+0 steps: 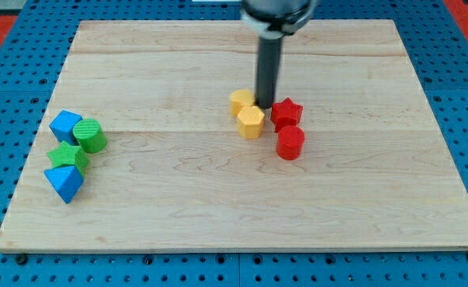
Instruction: Move the red star into yellow heart
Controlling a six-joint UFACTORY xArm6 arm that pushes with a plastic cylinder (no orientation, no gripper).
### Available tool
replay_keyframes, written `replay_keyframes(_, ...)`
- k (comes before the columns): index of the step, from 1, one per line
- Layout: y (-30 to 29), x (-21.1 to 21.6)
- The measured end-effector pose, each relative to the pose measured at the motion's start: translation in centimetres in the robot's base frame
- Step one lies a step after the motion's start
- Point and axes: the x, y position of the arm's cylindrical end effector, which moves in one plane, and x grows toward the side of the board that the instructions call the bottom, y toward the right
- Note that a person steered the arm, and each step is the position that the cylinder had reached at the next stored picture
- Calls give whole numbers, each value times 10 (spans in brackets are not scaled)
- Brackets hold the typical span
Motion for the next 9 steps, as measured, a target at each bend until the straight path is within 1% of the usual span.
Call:
replay_keyframes(2, -2, -23)
replay_keyframes(3, -3, -12)
replay_keyframes(5, -3, -9)
replay_keyframes(6, 54, -13)
replay_keyframes(7, 123, -18)
replay_keyframes(8, 114, 46)
replay_keyframes(9, 35, 31)
